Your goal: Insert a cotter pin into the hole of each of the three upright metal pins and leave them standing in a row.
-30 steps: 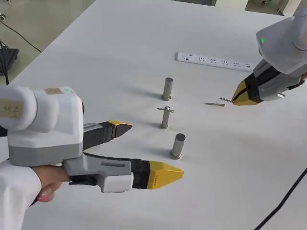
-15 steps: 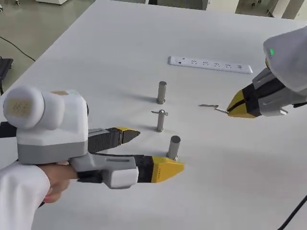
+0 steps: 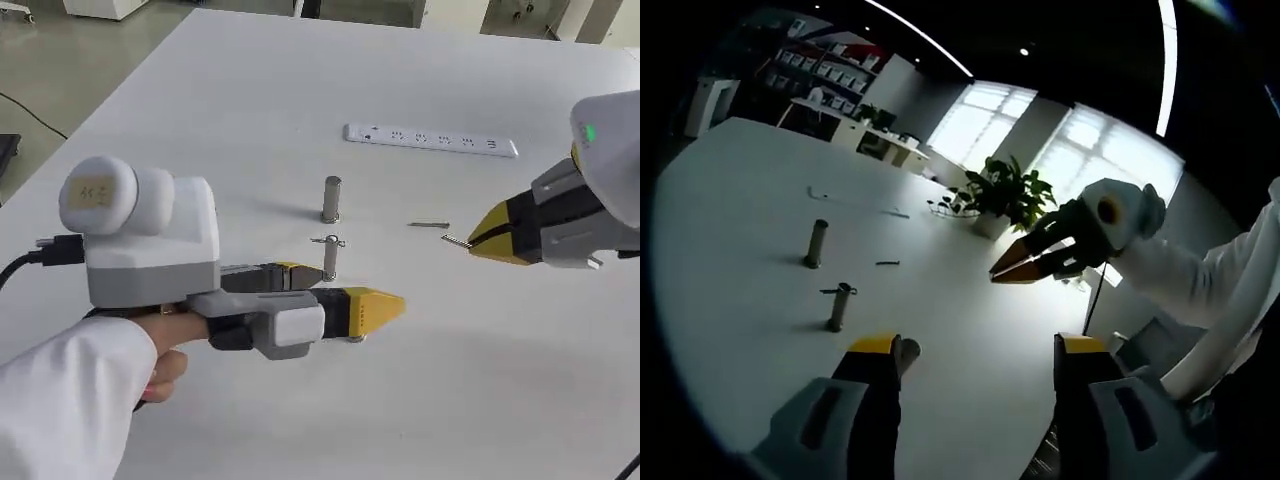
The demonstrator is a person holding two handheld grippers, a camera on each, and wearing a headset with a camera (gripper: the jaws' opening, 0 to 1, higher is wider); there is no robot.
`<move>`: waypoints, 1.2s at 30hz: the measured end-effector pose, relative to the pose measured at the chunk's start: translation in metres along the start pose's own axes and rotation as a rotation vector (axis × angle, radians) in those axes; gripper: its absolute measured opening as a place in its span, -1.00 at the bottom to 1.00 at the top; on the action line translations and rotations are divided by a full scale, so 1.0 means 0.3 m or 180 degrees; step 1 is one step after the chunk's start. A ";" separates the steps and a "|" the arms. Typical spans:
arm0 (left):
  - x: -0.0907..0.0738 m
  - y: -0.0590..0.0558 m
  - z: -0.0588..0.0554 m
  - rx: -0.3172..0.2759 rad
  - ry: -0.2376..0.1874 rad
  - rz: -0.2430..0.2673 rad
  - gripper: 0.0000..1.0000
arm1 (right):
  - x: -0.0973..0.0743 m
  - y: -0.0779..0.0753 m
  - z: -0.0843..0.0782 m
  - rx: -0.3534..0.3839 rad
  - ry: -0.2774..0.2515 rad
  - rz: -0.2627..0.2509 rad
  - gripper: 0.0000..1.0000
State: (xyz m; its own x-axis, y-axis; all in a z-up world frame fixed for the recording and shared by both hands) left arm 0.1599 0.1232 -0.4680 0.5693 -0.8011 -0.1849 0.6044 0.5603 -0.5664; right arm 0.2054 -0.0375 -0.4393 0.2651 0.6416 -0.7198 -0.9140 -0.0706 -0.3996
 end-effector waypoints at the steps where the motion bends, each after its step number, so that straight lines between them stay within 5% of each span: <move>1: 0.008 -0.004 0.004 -0.0004 -0.0004 -0.0001 0.20 | 0.000 0.004 0.005 -0.0025 -0.0016 -0.0069 -1.00; 17: 0.094 -0.051 0.015 -0.0070 0.0111 -0.0137 -0.11 | 0.015 0.080 0.046 -0.0018 -0.0296 -0.0383 -1.00; 26: 0.125 -0.064 0.004 -0.0170 0.0235 -0.0176 -0.43 | 0.039 0.103 0.051 0.0062 -0.0375 -0.0412 -1.00; 36: 0.134 -0.063 0.000 -0.0309 0.0228 -0.0136 -0.67 | 0.039 0.118 0.062 0.0098 -0.0397 -0.0438 -1.00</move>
State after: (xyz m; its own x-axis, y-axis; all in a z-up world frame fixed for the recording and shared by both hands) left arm 0.1714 0.0804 -0.4649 0.5009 -0.8387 -0.2140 0.5685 0.5052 -0.6493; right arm 0.1704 -0.0183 -0.4512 0.3499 0.7335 -0.5827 -0.8812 0.0467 -0.4704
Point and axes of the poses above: the centre of the closed fingertips' face, and the gripper's own axes: x roughly forward along the fingers, y roughly to its left, z roughly out of its top, the point moved 6 cm from there along -x, roughly backward along the fingers, and after that the axes turned 5 degrees about -y, right-handed, at the moved point
